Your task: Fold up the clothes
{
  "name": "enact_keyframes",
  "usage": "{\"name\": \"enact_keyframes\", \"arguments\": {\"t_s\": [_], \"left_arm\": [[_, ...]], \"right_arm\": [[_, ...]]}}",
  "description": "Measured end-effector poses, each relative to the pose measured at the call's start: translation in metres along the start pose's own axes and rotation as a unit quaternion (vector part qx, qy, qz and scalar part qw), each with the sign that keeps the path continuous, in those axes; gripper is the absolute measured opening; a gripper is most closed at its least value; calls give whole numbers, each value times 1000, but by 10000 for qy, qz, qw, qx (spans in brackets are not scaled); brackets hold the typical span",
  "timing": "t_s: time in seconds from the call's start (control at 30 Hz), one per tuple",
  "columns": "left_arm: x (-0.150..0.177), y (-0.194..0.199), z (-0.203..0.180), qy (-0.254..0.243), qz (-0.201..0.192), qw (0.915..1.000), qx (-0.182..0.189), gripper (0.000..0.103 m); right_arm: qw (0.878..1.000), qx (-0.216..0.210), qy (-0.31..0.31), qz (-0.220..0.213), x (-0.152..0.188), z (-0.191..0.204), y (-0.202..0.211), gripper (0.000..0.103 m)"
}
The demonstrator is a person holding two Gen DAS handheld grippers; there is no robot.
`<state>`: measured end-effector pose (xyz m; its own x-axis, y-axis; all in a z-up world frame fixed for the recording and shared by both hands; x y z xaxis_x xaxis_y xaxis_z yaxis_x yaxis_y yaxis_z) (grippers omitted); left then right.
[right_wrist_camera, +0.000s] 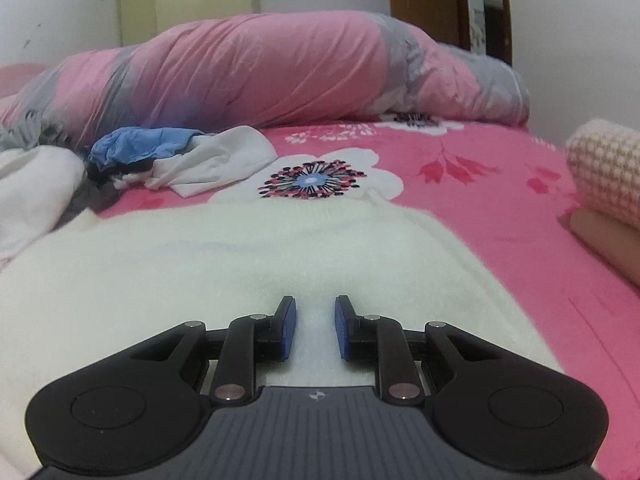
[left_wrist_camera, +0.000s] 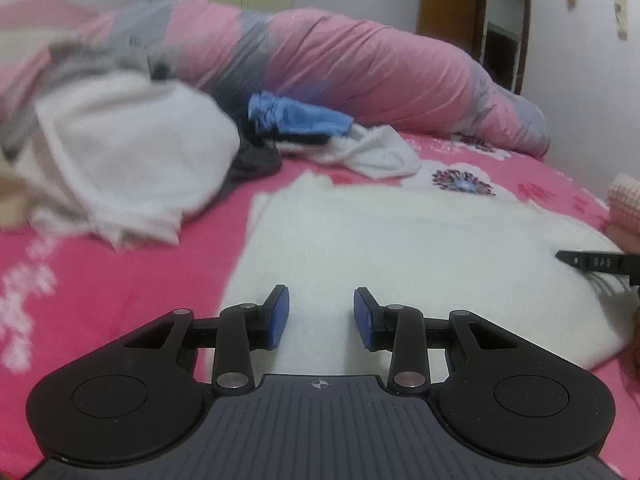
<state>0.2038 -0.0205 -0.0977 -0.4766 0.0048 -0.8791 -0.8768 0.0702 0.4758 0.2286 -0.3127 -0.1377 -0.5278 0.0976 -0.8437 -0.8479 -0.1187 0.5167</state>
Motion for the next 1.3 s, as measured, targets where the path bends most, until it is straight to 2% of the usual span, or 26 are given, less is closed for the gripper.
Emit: {"name": "enact_keyframes", "arguments": {"t_s": [0.1,0.2,0.33,0.4,0.6,0.73,0.93,1.0,1.07,1.1,1.13,1.3], "left_arm": [[-22,8,-12,25,-287,9994,198,37],[-36,-2,-31,-126,-335,9988,325,38],[-11,-54,-45,-315,575,9974,312,38],[4,-67,-42,-113,568,9976,388,40],[10,-63,-40,-60,463,9980,429,40],[8,-63,-40,-49,444,9980,439,40],[9,-65,-40,-45,396,9982,443,40],[9,-65,-39,-37,393,9982,451,40],[9,-65,-39,-31,387,9982,461,40],[9,-65,-39,-36,392,9982,463,40],[10,-65,-39,-45,380,9982,459,40],[5,-63,-39,-8,465,9979,445,40]], "right_arm": [[10000,12,22,-33,1,-1,1,22],[10000,6,15,-43,0,1,1,22],[10000,3,17,-59,0,3,-1,22],[10000,-1,15,-61,0,3,-1,22],[10000,1,8,6,-2,3,-1,22],[9980,350,266,458,-20,17,-1,23],[9989,-189,415,-106,-66,59,8,25],[9990,-223,374,55,-59,60,-10,27],[9985,-227,264,422,-31,53,-42,29],[9985,-246,253,421,-18,50,-53,29],[9990,-282,301,190,-16,50,-51,30],[9990,-275,297,164,-23,49,-44,30]]}}
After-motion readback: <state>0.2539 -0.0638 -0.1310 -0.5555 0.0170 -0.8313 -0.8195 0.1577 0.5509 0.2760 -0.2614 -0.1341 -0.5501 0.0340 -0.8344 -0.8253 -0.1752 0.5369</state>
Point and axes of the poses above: each gripper's, at about its wrist camera, not at the fingertips, and y roughly against the way its jaws point, z to its left, x to its underside, the point moved 9 cm from there along -y, roughly the way its jaws point, and after that the axes turned 8 degrees about -x, right-handed, at the moved point
